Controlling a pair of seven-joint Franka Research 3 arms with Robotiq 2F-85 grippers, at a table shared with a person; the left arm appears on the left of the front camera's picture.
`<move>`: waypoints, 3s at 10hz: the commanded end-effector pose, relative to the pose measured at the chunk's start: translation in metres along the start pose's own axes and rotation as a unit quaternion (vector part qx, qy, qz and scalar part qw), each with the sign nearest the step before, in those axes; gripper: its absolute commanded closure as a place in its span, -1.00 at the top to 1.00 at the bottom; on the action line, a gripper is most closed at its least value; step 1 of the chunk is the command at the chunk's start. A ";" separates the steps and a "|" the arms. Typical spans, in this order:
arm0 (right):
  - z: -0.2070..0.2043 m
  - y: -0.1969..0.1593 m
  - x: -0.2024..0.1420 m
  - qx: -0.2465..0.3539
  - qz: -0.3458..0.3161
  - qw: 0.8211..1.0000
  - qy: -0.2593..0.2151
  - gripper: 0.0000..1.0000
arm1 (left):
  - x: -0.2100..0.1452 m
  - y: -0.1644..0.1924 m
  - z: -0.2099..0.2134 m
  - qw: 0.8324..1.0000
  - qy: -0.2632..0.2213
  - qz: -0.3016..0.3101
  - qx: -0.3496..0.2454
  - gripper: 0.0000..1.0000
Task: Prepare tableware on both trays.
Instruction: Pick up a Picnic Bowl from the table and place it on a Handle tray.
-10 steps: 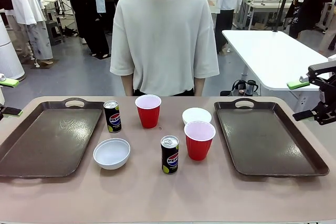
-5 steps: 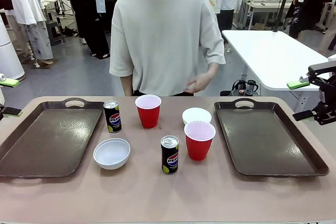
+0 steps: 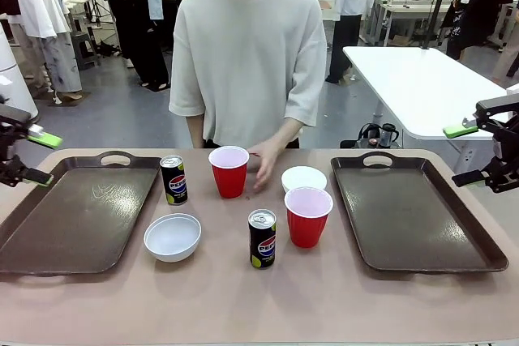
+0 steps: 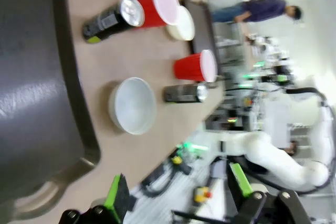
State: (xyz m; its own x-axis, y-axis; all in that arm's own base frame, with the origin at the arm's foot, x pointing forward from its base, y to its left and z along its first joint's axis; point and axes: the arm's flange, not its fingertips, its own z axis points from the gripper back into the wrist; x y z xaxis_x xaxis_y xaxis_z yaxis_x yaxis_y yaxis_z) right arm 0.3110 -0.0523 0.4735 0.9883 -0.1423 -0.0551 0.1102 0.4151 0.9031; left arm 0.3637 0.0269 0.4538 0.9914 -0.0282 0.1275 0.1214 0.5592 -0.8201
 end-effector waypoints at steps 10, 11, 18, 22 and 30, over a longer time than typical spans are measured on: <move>0.001 0.000 -0.001 0.005 0.003 1.000 0.002 1.00 | -0.003 -0.088 -0.189 0.949 0.058 -0.081 0.300 1.00; 0.001 0.000 -0.001 0.005 0.003 1.000 0.002 1.00 | -0.003 -0.088 -0.189 0.949 0.058 -0.081 0.300 1.00; 0.001 0.000 -0.001 0.005 0.003 1.000 0.002 1.00 | -0.001 -0.061 -0.245 0.877 0.066 -0.128 0.459 1.00; 0.001 0.000 -0.001 0.005 0.003 1.000 0.002 1.00 | 0.008 -0.036 -0.265 0.874 0.035 -0.129 0.467 1.00; 0.001 0.000 -0.001 0.005 0.003 1.000 0.002 1.00 | 0.016 -0.040 -0.268 0.880 0.030 -0.129 0.457 -0.96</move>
State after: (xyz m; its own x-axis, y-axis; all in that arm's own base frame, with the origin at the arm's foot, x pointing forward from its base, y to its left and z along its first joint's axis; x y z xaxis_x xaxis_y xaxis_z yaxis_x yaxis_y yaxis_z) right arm 0.3101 -0.0534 0.4738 0.9880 -0.1437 -0.0571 0.1124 0.4140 0.9033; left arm 0.3870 -0.2124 0.3404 0.9302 -0.3159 0.1871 0.3216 0.9469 -0.0001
